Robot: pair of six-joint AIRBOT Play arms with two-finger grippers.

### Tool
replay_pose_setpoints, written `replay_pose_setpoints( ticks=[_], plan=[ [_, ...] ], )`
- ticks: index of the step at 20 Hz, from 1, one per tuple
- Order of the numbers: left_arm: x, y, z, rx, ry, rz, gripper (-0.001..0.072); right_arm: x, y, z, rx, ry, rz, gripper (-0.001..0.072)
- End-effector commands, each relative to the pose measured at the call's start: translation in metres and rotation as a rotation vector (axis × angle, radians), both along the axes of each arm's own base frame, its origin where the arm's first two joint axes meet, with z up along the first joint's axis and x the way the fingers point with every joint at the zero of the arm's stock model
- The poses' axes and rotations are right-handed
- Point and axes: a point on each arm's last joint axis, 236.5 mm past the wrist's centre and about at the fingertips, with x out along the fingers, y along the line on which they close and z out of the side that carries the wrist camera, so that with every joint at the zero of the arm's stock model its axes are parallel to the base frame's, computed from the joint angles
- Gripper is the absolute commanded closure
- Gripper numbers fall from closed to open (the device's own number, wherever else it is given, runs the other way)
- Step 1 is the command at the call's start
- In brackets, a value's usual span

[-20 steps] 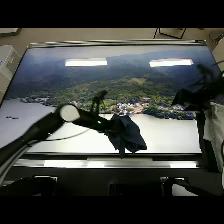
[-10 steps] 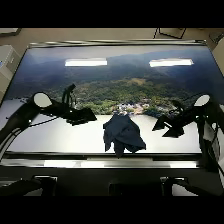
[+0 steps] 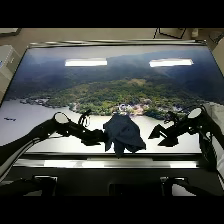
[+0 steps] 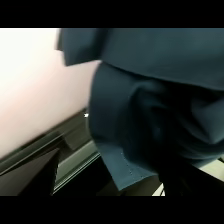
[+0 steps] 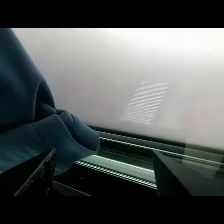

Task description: Fold the clothes and pants, and hang the long-sleeved shirts on hangers.

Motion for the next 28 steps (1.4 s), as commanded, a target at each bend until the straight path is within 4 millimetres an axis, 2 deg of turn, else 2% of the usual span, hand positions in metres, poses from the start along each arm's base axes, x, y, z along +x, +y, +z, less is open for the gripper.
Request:
replay_pose_setpoints(
  ticks=[1, 3, 6, 7, 8, 9, 10, 14, 17, 19, 22, 23, 24, 25, 26, 27, 28],
  plan=[
    [-0.005, -0.034, 0.002, -0.110, -0.018, 0.080, -0.0005, -0.001, 0.009, -0.004, 0.033, -0.004, -0.024, 0.0007],
    [-0.004, -0.046, 0.001, -0.118, -0.036, 0.107, 0.0007, 0.002, 0.013, -0.001, 0.052, -0.011, -0.038, 0.0007],
    [0.012, -0.057, -0.008, -0.082, -0.081, 0.205, 0.0229, 0.004, 0.014, -0.001, 0.059, -0.016, -0.046, 0.0007],
    [0.021, -0.058, -0.011, -0.062, -0.089, 0.261, 0.0313, 0.004, 0.014, -0.001, 0.058, -0.016, -0.047, 0.0007],
    [0.027, -0.058, -0.014, -0.048, -0.095, 0.305, 0.0438, 0.003, 0.015, -0.001, 0.063, -0.013, -0.050, 0.0007],
    [0.032, -0.058, -0.015, -0.040, -0.107, 0.326, 0.0528, 0.002, 0.017, -0.001, 0.070, -0.008, -0.055, 0.0007],
    [0.033, -0.057, -0.015, -0.038, -0.114, 0.327, 0.0685, 0.000, 0.019, -0.003, 0.076, -0.002, -0.062, 0.0007],
    [0.026, -0.050, -0.010, -0.036, -0.142, 0.246, 0.0686, -0.009, 0.026, -0.010, 0.104, 0.014, -0.078, 0.0008],
    [0.015, -0.042, -0.001, -0.028, -0.195, 0.146, 0.0686, 0.002, 0.039, -0.010, 0.162, -0.021, -0.151, 0.0014],
    [0.016, -0.040, 0.011, -0.041, -0.230, 0.138, 0.0686, 0.004, 0.044, -0.016, 0.175, -0.024, -0.209, 0.0016],
    [0.020, -0.039, 0.027, -0.067, -0.259, 0.147, 0.0686, -0.013, 0.063, -0.023, 0.191, -0.006, -0.162, 0.0023],
    [0.020, -0.038, 0.031, -0.073, -0.263, 0.147, 0.0687, -0.017, 0.072, -0.025, 0.184, -0.011, -0.126, 0.0056],
    [0.020, -0.038, 0.033, -0.075, -0.270, 0.146, 0.0686, -0.018, 0.085, -0.026, 0.184, -0.022, -0.097, 0.0135],
    [0.021, -0.038, 0.035, -0.079, -0.277, 0.147, 0.0686, -0.020, 0.095, -0.025, 0.188, -0.032, -0.069, 0.0323],
    [0.023, -0.037, 0.041, -0.088, -0.301, 0.143, 0.0687, -0.022, 0.102, -0.022, 0.192, -0.037, -0.035, 0.0589],
    [0.028, -0.033, 0.051, -0.103, -0.338, 0.146, 0.0687, -0.019, 0.103, -0.016, 0.197, -0.043, -0.028, 0.0669],
    [0.035, -0.028, 0.066, -0.122, -0.381, 0.160, 0.0687, -0.010, 0.099, -0.006, 0.196, -0.080, -0.011, 0.0670]
  ],
)
